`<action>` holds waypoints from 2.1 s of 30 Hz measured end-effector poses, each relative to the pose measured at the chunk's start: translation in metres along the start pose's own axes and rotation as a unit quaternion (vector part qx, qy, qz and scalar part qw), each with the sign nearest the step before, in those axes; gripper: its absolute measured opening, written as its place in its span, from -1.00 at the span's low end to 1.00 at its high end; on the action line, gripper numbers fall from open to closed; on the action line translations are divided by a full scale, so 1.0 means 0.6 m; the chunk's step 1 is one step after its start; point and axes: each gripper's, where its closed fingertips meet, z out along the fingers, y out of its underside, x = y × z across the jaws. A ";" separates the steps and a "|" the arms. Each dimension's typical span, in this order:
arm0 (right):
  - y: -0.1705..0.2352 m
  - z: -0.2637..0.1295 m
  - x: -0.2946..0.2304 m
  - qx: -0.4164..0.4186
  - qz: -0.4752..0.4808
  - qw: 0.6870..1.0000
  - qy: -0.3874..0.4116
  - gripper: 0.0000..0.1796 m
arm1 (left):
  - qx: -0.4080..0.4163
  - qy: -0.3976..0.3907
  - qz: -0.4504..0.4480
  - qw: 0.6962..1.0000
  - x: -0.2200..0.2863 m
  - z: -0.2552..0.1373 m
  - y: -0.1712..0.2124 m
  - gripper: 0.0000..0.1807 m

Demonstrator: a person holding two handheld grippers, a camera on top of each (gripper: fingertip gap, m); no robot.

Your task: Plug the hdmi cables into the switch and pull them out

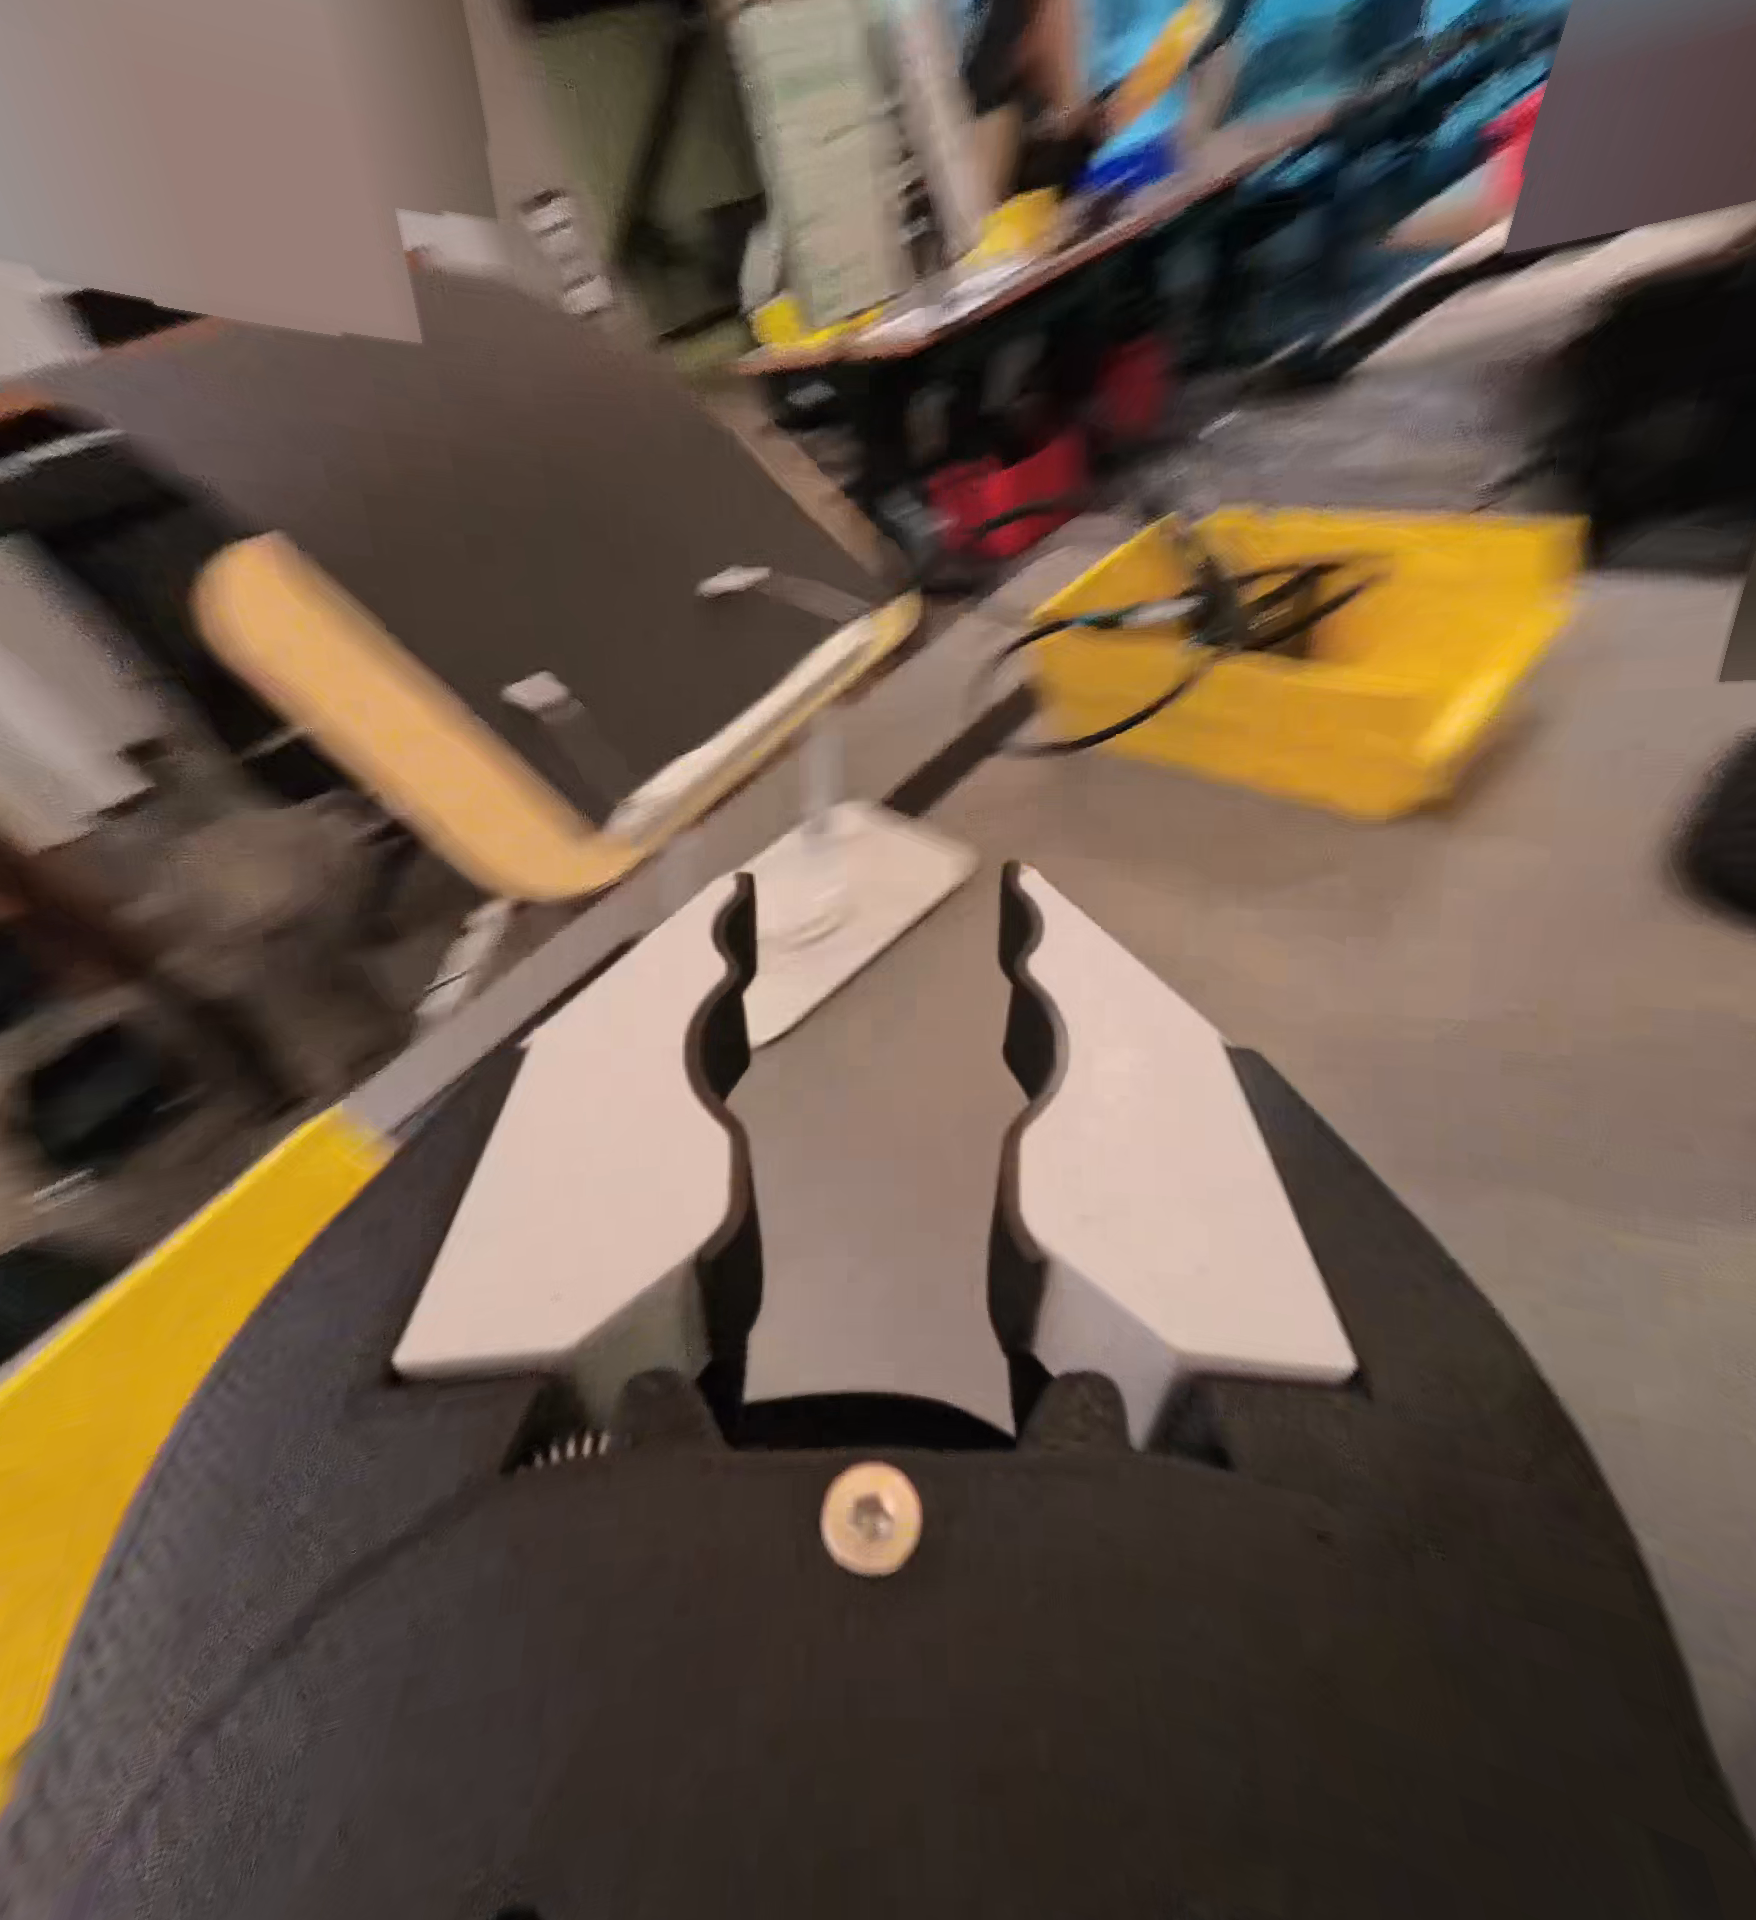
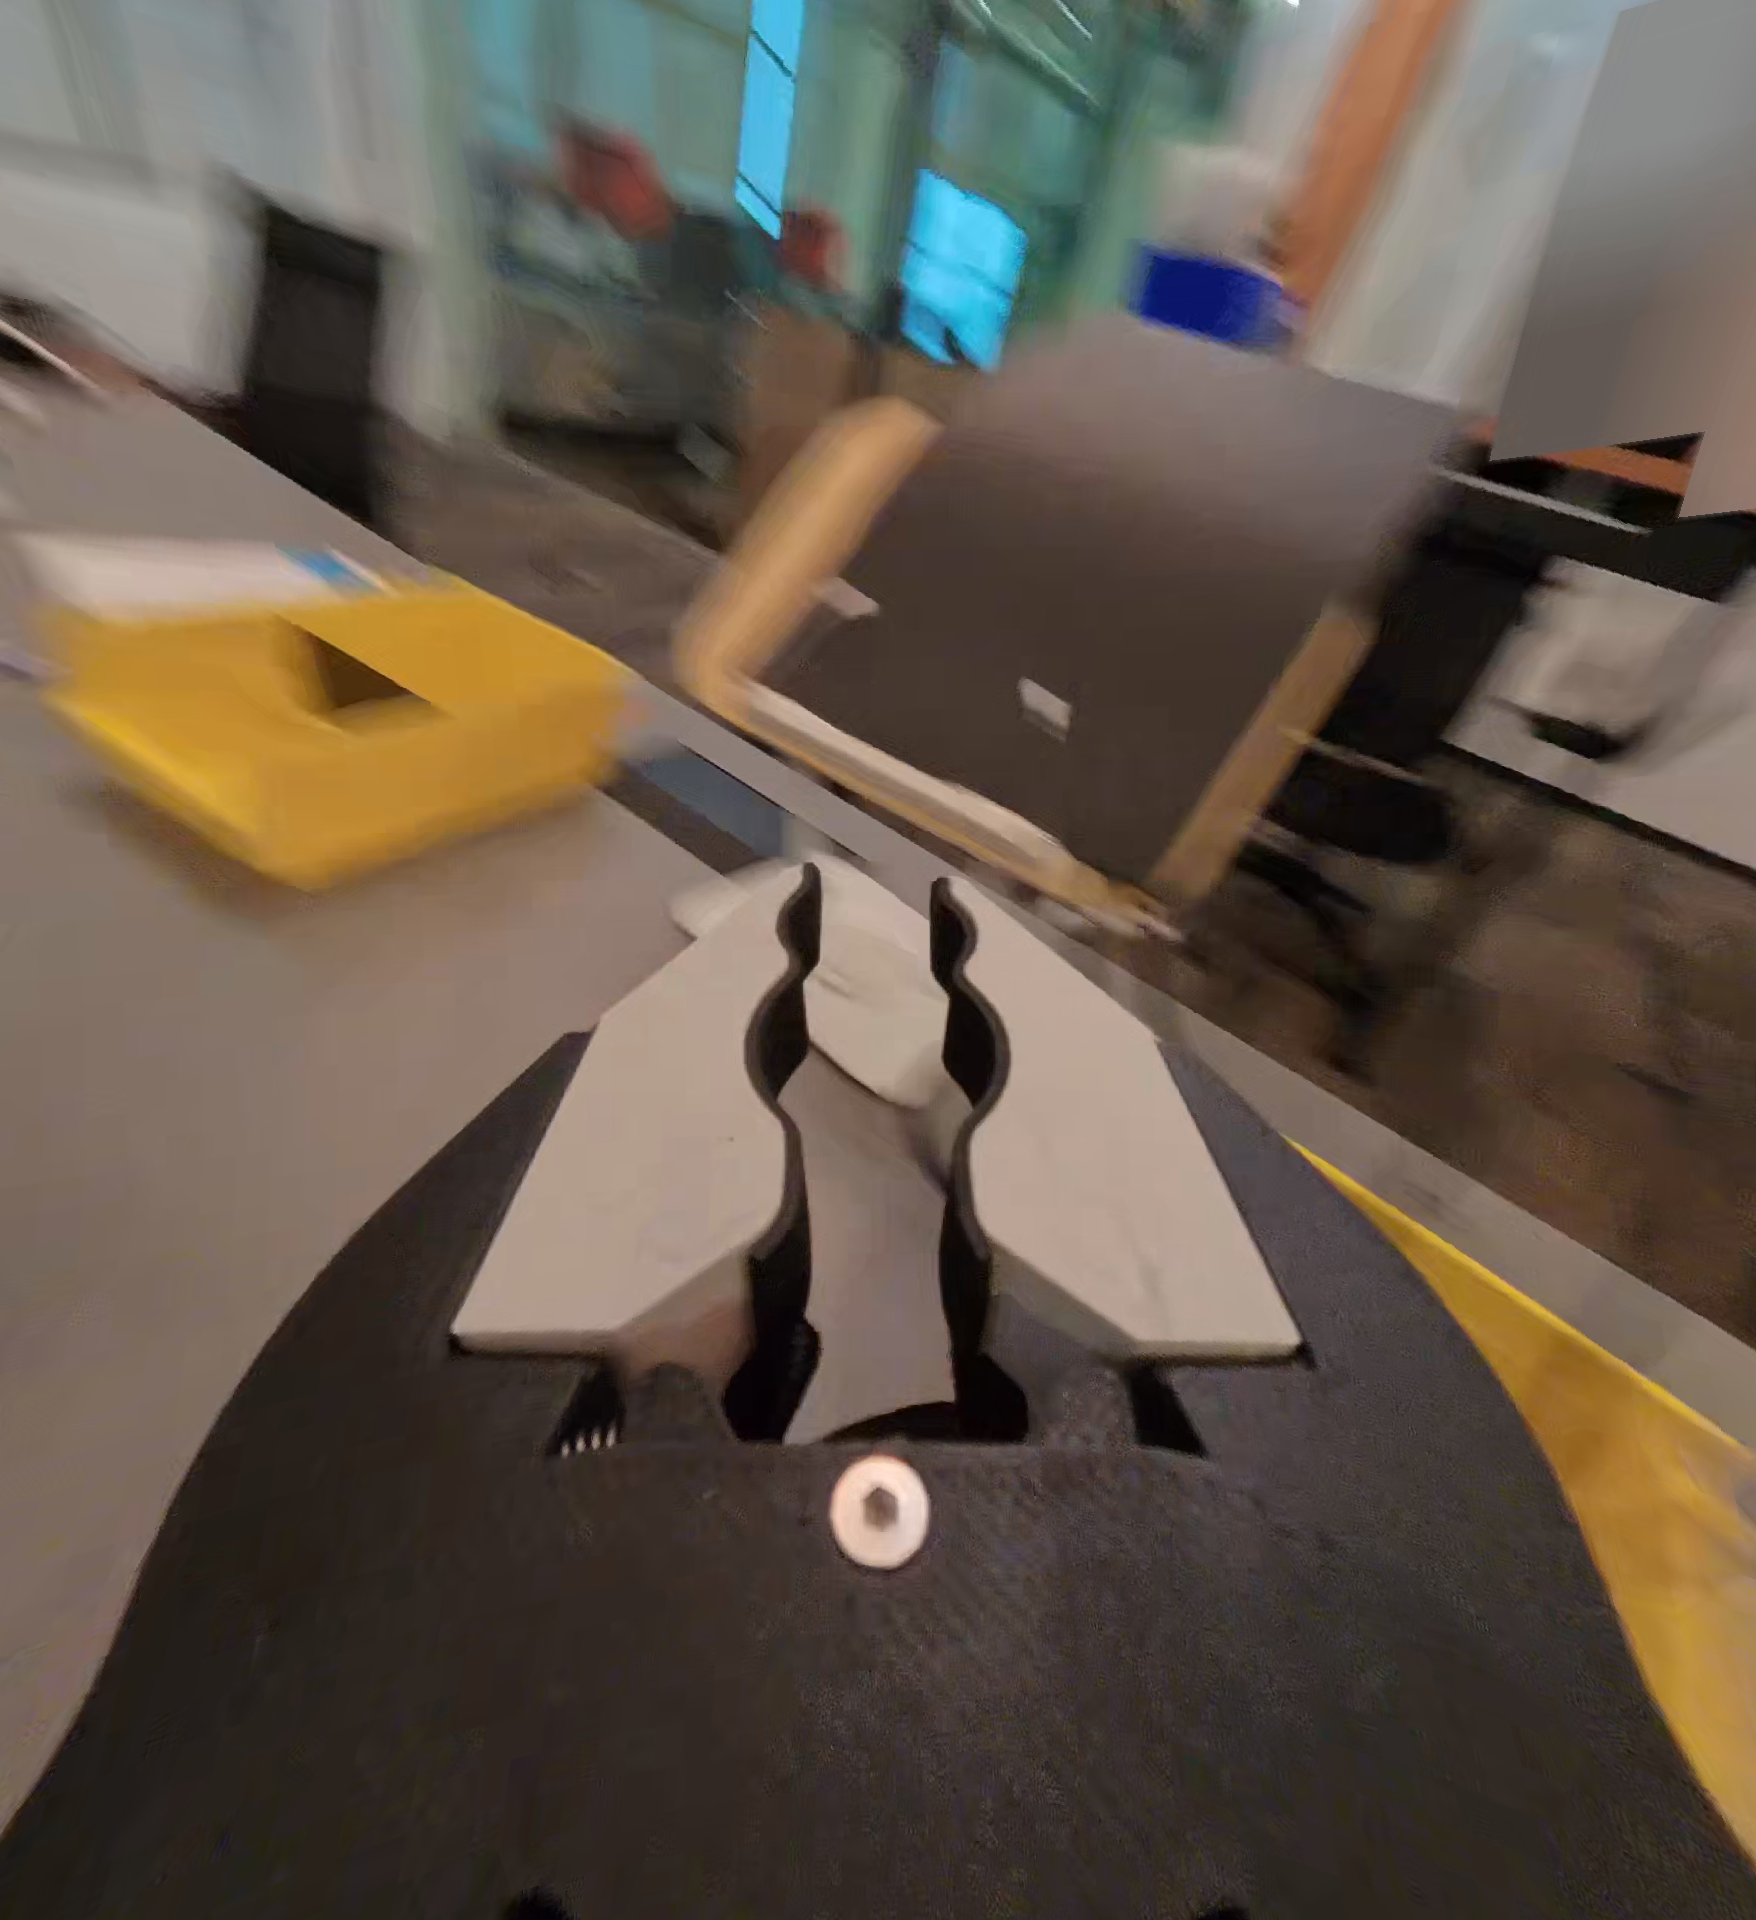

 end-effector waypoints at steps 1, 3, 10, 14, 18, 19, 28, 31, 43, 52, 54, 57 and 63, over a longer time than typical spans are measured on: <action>0.034 -0.031 0.060 -0.041 -0.021 0.997 0.057 -0.81 | -0.030 -0.050 0.014 0.998 -0.046 -0.018 0.026 -0.45; 0.114 -0.093 0.171 -0.119 -0.016 0.982 0.148 -0.38 | -0.100 -0.131 0.005 0.986 -0.133 -0.057 0.098 -0.31; 0.393 -0.208 0.316 -0.305 0.084 0.923 0.220 0.01 | -0.219 -0.296 -0.137 0.920 -0.326 -0.202 0.349 0.03; 0.461 -0.196 0.308 -0.322 0.137 0.920 0.178 -0.20 | -0.266 -0.310 -0.175 0.896 -0.344 -0.216 0.435 0.18; 0.492 -0.171 0.284 -0.338 0.134 0.922 0.132 -0.53 | -0.303 -0.308 -0.188 0.882 -0.354 -0.204 0.510 0.32; 0.493 -0.166 0.283 -0.337 0.134 0.923 0.130 -0.56 | -0.306 -0.313 -0.186 0.880 -0.359 -0.203 0.525 0.28; 0.496 -0.150 0.284 -0.317 0.166 0.924 0.135 -0.88 | -0.253 -0.290 -0.231 0.893 -0.381 -0.178 0.557 -0.89; 0.493 -0.149 0.272 -0.316 0.164 0.924 0.136 -0.88 | -0.226 -0.276 -0.249 0.900 -0.386 -0.170 0.555 -0.98; 0.460 -0.139 0.152 -0.316 0.157 0.930 0.098 -0.85 | -0.184 -0.306 -0.194 0.914 -0.397 -0.217 0.473 -0.98; 0.424 -0.094 0.019 -0.307 0.147 0.939 0.042 -0.77 | -0.164 -0.308 -0.128 0.928 -0.373 -0.246 0.401 -0.98; 0.413 -0.082 -0.010 -0.301 0.149 0.941 0.028 -0.73 | -0.153 -0.309 -0.127 0.930 -0.369 -0.254 0.389 -0.98; 0.399 -0.060 -0.052 -0.289 0.155 0.945 0.012 -0.67 | -0.130 -0.317 -0.129 0.931 -0.368 -0.276 0.363 -0.98; 0.367 0.000 -0.136 -0.265 0.142 0.953 -0.019 -0.54 | -0.066 -0.356 -0.134 0.923 -0.382 -0.346 0.299 -0.98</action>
